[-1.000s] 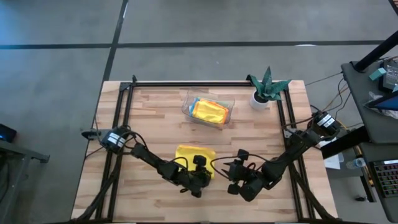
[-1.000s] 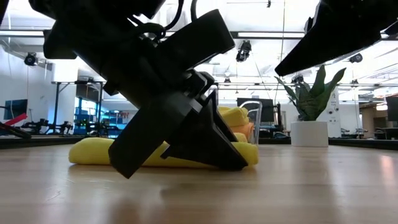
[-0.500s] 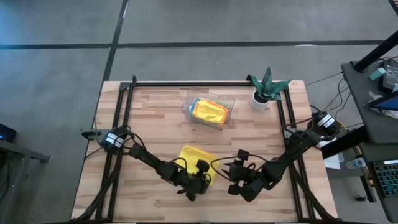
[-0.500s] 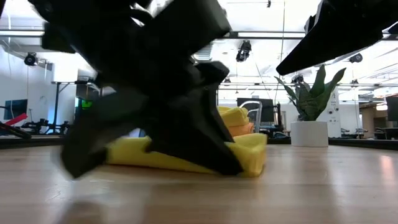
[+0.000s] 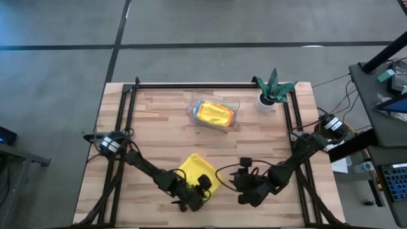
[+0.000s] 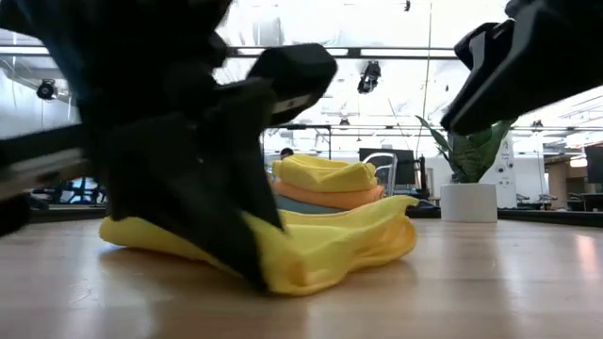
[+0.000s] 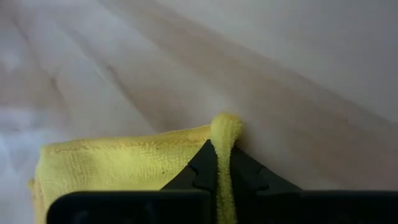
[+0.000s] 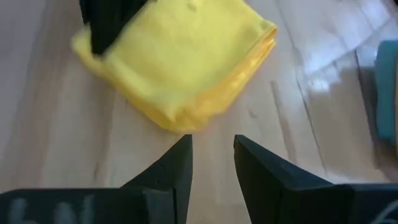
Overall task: Fold microfiber towels
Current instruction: Put the yellow folded towel into the transparent bin
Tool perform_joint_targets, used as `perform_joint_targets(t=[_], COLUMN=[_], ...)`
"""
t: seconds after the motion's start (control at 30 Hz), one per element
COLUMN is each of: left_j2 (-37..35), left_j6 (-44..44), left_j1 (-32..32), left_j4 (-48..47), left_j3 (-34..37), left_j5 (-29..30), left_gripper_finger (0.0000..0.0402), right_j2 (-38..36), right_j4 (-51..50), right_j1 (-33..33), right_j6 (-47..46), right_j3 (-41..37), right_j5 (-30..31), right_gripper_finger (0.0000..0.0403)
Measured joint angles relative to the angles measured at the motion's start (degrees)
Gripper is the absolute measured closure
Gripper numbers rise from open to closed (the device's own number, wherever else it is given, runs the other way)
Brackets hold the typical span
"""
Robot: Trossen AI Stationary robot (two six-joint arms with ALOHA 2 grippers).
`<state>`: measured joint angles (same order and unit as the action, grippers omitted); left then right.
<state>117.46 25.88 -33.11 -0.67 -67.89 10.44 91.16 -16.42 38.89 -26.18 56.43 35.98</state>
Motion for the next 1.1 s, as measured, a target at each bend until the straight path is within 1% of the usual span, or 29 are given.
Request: perform_joint_targets(t=[0.13,0.23,0.33,0.43,0.53,0.63,0.77,0.93,1.1], left_j2=[-2.7,-4.42,-5.64,-5.65,-5.45,-5.46,-5.52,-5.56,-5.75], left_j6=[-1.54,-2.28,-4.52,-6.06,-6.91,-7.67,-8.13,-9.11,-10.52], left_j1=[-1.67,-2.54,-2.7,-2.93,-3.06,-3.11,-3.11,-3.23,-3.4], left_j4=[-1.69,-2.35,-2.02,-2.95,-2.67,-3.09,-3.01,-3.01,-2.95], left_j3=[0.68,1.41,1.96,2.01,2.03,2.03,1.97,1.92,1.9], left_j5=[-2.11,-3.16,-5.18,-5.94,-6.78,-7.12,-7.19,-7.32,-7.33], left_gripper_finger=[0.0401,0.0402,0.0401,0.0401,0.0401,0.0401,0.0401,0.0401,0.0401], right_j2=[2.07,4.57,7.57,10.84,13.46,15.56,17.43,19.43,21.7], right_j4=[1.61,5.46,9.54,12.58,14.4,15.14,15.71,15.74,15.6], right_j1=[-0.02,-0.04,-0.48,-1.47,-2.51,-3.2,-4.11,-5.26,-7.35], right_j6=[8.96,18.03,25.69,29.63,32.92,37.87,47.46,58.77,66.58], right_j3=[-0.07,-0.07,0.02,0.5,1.37,2.99,4.89,7.5,10.89], right_j5=[-0.5,-0.52,-2.04,-4.28,-5.95,-5.64,-5.39,-5.06,-6.6], right_gripper_finger=[0.0294,0.0293,0.0286,0.0264,0.0231,0.0197,0.0164,0.0159,0.0163])
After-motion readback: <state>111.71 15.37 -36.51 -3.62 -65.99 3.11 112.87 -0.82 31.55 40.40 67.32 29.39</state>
